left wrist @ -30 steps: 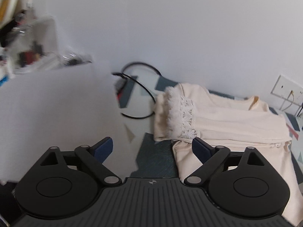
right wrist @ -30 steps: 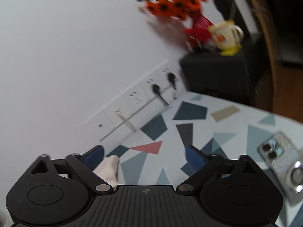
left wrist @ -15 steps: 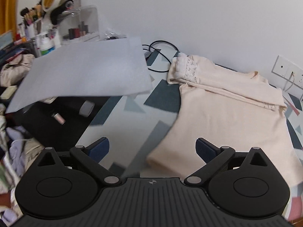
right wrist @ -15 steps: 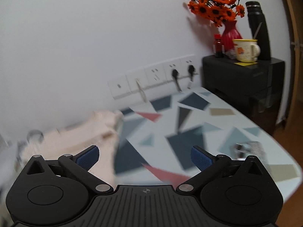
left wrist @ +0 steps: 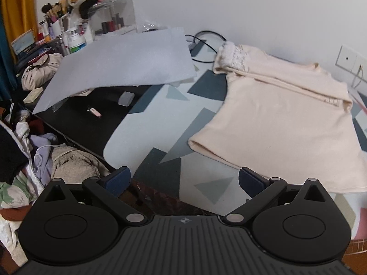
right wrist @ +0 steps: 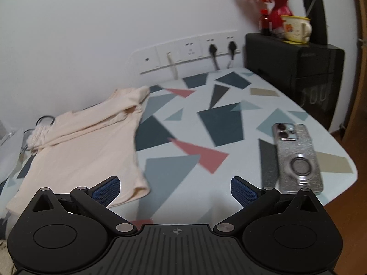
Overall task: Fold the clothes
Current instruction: 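Open both grippers and pull them back from the folded garment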
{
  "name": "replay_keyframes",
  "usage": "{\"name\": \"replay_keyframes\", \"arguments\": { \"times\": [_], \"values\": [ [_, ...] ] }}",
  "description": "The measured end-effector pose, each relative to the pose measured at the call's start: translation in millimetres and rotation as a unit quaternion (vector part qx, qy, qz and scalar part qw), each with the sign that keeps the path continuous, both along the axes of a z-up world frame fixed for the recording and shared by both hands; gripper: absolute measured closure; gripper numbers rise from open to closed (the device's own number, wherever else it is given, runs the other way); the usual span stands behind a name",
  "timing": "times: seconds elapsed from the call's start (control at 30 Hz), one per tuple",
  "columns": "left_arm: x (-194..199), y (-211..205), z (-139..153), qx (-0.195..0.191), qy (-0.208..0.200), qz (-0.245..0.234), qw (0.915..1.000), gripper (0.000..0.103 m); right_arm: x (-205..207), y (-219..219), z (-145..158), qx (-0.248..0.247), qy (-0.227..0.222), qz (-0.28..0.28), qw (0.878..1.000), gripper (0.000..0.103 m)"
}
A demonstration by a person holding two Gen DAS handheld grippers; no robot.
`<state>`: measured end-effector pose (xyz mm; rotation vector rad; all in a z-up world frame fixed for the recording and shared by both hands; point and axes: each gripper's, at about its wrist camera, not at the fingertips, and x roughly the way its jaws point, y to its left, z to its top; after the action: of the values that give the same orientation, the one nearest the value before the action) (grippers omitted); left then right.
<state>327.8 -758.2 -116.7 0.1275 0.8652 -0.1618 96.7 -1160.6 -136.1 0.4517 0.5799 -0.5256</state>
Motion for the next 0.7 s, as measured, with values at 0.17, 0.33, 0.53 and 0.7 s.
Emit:
{"name": "replay_keyframes", "arguments": {
  "times": [0.17,0.33,0.53,0.7],
  "values": [
    [10.3,-8.7,-6.7,0.012,-0.009,-0.015,0.9998,0.001,10.1,4.1,-4.8,0.04,0.015,-0.017,0.999,0.001],
    [21.3,-6.1,-17.6,-0.005,0.008,0.004,1.0,0.001,14.5,15.9,-27.5,0.095,0.057,-0.102,0.989,0.001],
    [25.0,-2.7,-27.2,-0.038,0.02,0.034,0.9985,0.001,27.7,40.3,-26.0,0.057,0.084,-0.115,0.988,0.001],
    [37.6,-11.9,-28.5,-0.027,0.024,0.024,0.9991,0.001,44.5,44.0,-12.4,0.026,0.082,-0.109,0.99,0.001]
  ]
}}
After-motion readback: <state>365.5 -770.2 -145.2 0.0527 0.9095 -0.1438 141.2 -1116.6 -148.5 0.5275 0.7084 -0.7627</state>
